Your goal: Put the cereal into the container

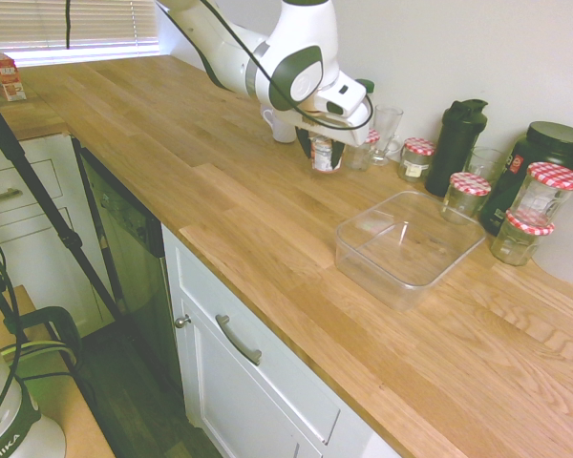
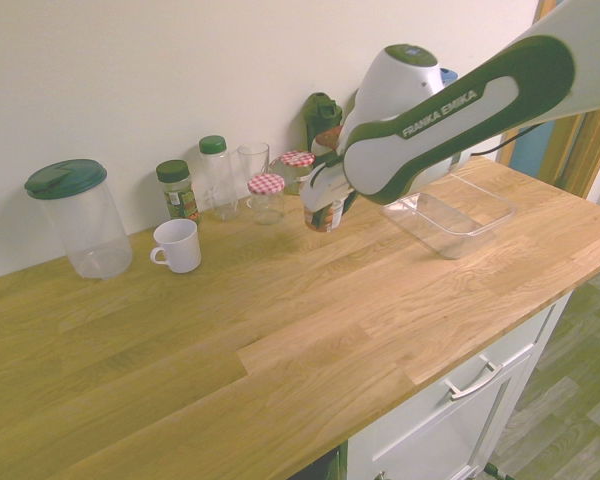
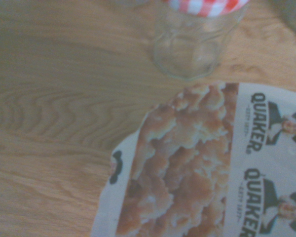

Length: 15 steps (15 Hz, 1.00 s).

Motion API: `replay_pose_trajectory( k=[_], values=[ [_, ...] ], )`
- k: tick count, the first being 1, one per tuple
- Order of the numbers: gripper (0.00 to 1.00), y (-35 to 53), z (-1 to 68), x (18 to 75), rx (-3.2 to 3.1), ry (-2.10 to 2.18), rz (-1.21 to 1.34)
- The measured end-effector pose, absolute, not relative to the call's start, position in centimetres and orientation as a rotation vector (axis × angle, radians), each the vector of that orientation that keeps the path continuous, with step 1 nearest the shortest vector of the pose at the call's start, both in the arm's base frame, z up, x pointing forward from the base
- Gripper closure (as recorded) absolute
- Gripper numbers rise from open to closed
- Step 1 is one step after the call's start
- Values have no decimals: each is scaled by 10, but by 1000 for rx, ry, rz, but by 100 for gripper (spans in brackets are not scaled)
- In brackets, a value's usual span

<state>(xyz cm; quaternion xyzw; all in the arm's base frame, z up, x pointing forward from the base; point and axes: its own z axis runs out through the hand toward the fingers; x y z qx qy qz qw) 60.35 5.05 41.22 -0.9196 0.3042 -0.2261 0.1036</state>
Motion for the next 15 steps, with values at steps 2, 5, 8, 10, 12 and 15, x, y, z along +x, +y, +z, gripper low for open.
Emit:
replay_pose_trajectory(
  k=[2,5,8,10,12,15],
  values=[
    [100,17,434,581,-2658,964,-730],
    [100,-35,457,540,-2596,1063,-801],
    [100,-79,462,498,-2536,1125,-847],
    [100,-105,451,489,-2497,1159,-825],
    [100,-128,435,494,-2472,1175,-796],
    [100,-157,418,519,-2468,1211,-755]
  ],
)
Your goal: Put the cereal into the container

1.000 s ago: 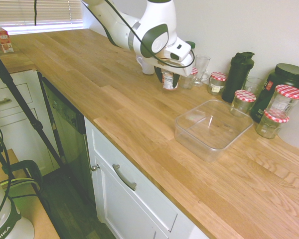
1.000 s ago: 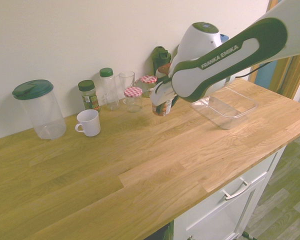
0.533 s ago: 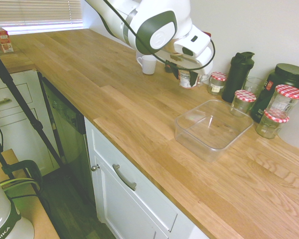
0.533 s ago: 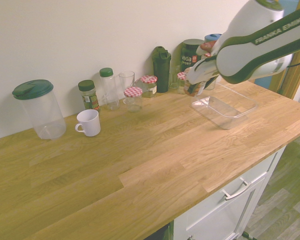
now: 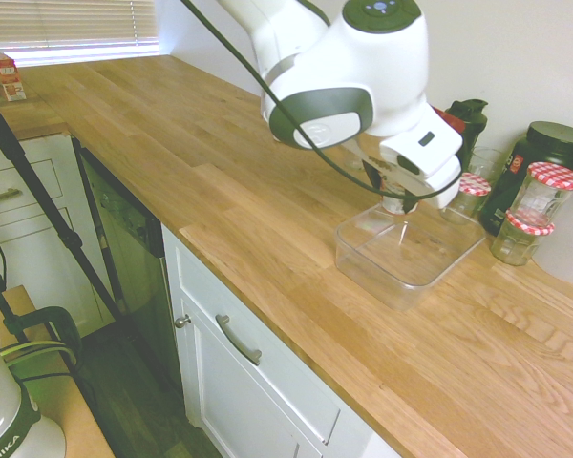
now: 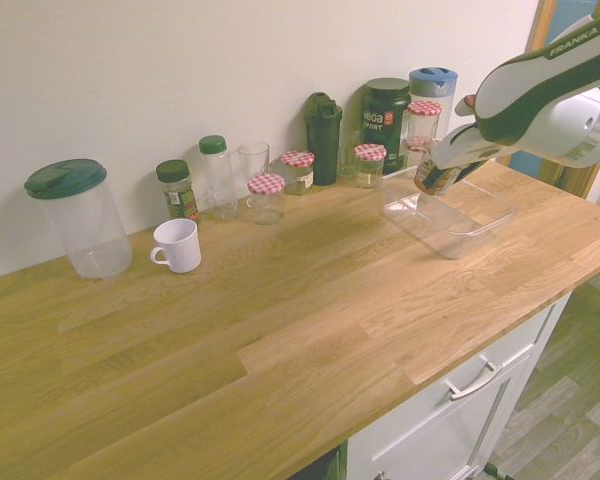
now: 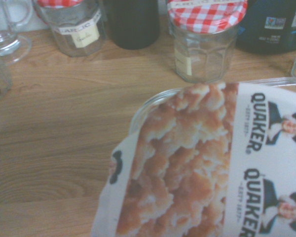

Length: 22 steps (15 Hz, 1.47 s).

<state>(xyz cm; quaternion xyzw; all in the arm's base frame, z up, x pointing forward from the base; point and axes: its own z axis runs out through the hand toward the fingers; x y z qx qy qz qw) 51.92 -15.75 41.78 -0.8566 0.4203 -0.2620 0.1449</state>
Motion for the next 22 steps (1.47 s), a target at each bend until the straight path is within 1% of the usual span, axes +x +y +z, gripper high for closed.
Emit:
replay_pose_trajectory(
  k=[3,6,10,16,17,22],
  values=[
    [100,-187,397,548,-2507,1252,-694],
    [100,-203,383,563,-2597,1316,-563],
    [100,-188,384,571,-2629,1342,-410],
    [100,-191,362,568,-2661,1366,-325],
    [0,-190,360,567,-2663,1365,-319],
    [0,-186,358,568,-2695,1339,-308]
  ],
)
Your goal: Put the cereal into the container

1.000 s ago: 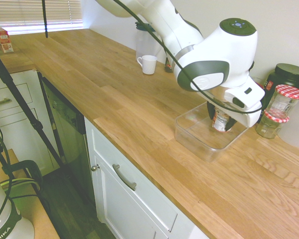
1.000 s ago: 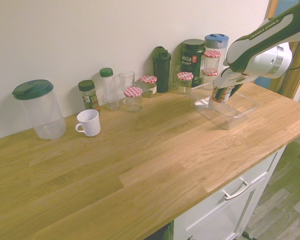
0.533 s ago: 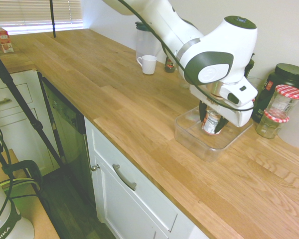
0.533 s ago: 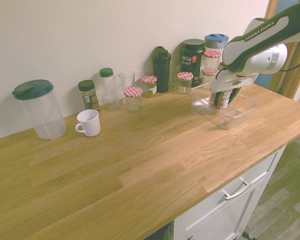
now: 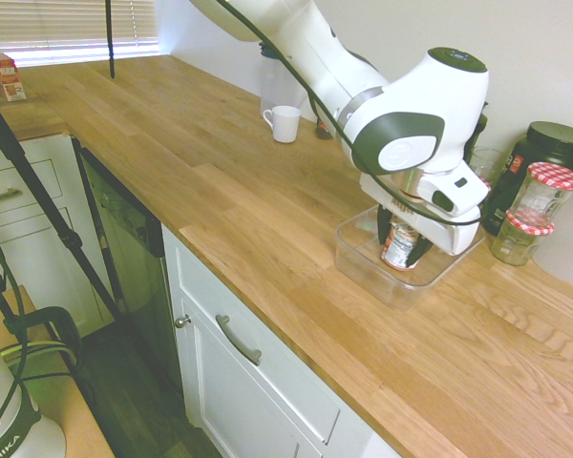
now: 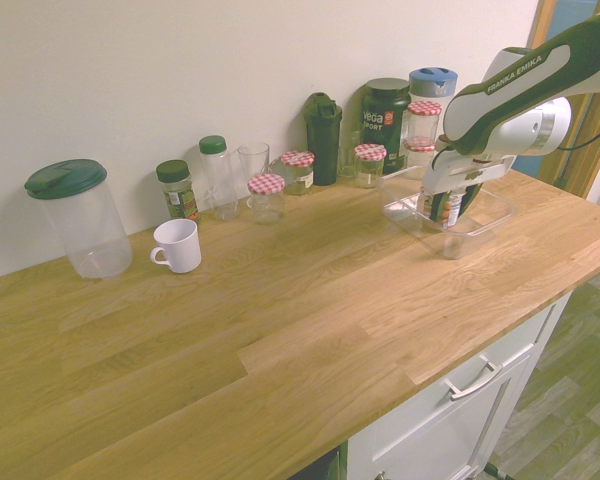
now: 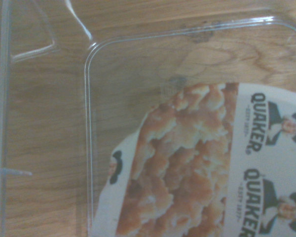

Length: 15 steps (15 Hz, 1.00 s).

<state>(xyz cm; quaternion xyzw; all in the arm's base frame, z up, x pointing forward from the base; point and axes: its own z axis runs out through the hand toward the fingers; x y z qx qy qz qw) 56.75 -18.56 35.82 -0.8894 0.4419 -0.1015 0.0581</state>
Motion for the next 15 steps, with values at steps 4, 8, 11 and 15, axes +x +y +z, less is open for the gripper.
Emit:
replay_pose_trajectory(
  k=[4,8,11,15],
  values=[
    [0,-183,358,568,-2730,1322,-302],
    [0,-183,356,567,-2741,1319,-275],
    [0,-177,359,565,-2763,1306,-177],
    [0,-176,404,554,-2766,1297,-191]
  ],
)
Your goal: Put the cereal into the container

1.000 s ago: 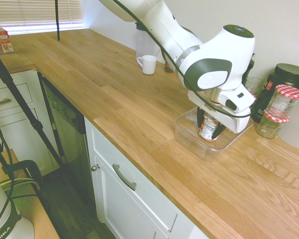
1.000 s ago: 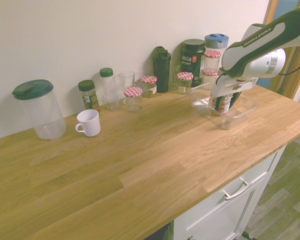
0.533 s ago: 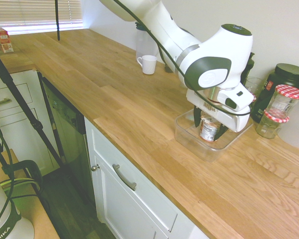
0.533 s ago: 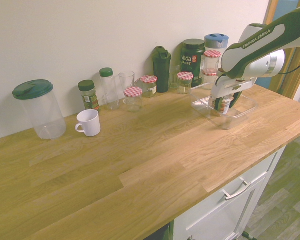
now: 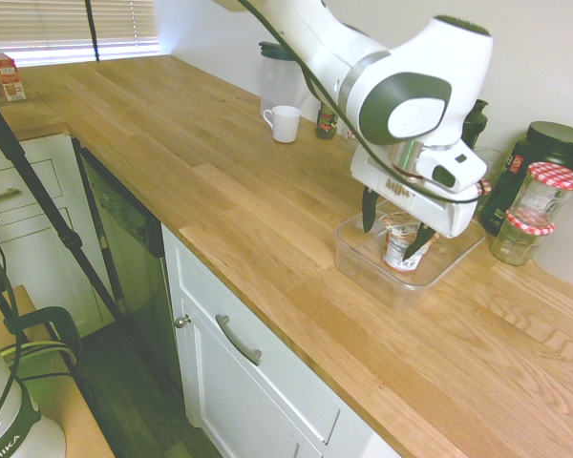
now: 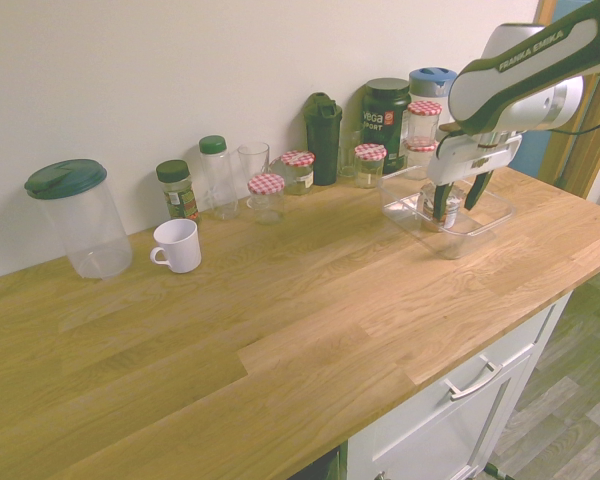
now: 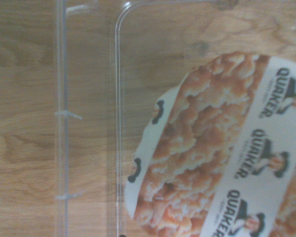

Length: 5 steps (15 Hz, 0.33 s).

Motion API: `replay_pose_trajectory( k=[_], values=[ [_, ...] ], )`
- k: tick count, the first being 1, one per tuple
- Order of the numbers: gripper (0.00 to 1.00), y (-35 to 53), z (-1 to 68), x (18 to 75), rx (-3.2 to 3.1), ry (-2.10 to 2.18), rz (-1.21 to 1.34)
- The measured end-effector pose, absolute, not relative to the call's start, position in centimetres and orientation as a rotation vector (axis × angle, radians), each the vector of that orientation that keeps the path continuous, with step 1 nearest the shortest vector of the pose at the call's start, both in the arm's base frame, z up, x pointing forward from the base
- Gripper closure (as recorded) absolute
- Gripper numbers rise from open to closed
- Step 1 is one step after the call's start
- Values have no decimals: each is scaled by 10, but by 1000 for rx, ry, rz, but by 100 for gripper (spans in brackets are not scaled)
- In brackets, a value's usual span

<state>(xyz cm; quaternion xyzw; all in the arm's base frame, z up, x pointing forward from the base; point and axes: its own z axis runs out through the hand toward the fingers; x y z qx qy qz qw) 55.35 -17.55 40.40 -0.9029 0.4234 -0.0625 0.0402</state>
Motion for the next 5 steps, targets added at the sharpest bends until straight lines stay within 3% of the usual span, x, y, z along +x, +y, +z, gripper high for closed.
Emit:
replay_pose_trajectory(
  k=[5],
  values=[
    [0,-163,484,531,-2701,1265,-331]
  ],
)
